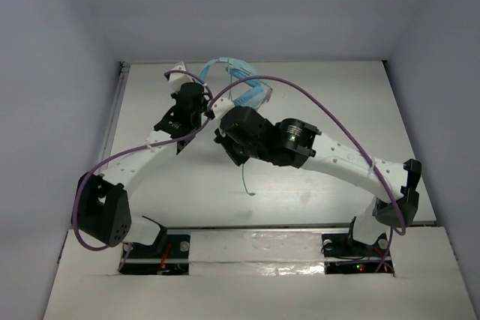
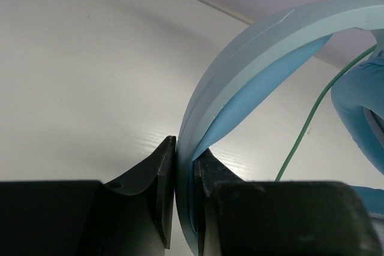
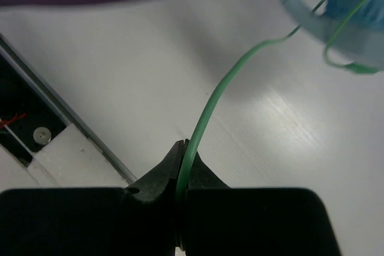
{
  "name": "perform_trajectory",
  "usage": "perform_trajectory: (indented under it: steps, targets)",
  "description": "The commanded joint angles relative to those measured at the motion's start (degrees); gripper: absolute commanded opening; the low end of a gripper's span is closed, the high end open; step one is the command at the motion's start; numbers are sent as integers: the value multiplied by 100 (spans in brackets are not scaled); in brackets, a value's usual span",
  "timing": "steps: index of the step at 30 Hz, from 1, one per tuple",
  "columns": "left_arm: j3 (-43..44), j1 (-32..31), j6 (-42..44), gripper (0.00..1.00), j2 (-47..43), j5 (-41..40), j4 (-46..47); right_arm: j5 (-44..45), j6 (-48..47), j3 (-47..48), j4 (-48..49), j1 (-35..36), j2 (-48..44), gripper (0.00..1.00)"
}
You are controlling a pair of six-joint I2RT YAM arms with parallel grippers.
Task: Wrap the headphones
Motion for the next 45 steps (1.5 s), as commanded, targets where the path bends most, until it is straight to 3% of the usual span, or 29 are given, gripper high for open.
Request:
perform_trajectory:
  steps: [1,10,14,20,31,42,45]
  targets:
    - [-49,-160,217,0,-159,-292,522,656,-334,644,-235,6,-68,0]
    - [-559,-529,463,0,-590,41,170,2098,-747,662,10,-54,-86,0]
    - [-515,-758,613,0,-782,-205,-286,2783,-1158,478,239,-125,-138,0]
    - [-445,-811,841,0,-968,366,-778,3215,-1633,82,1020,-415,-383,0]
    - [-506,-811,1385,0,-1416,1447,-1271,2900,-2531,-709,2664,-1021,-517,0]
    - [-498,-863,1896,0,-1750,2449,-1464,2785,-2883,-1043,3078,-1575,-367,0]
    - [-278,-863,1993,0,-1654,2083,-1701,2768,-2760,-1289,3026,-1628,-550,0]
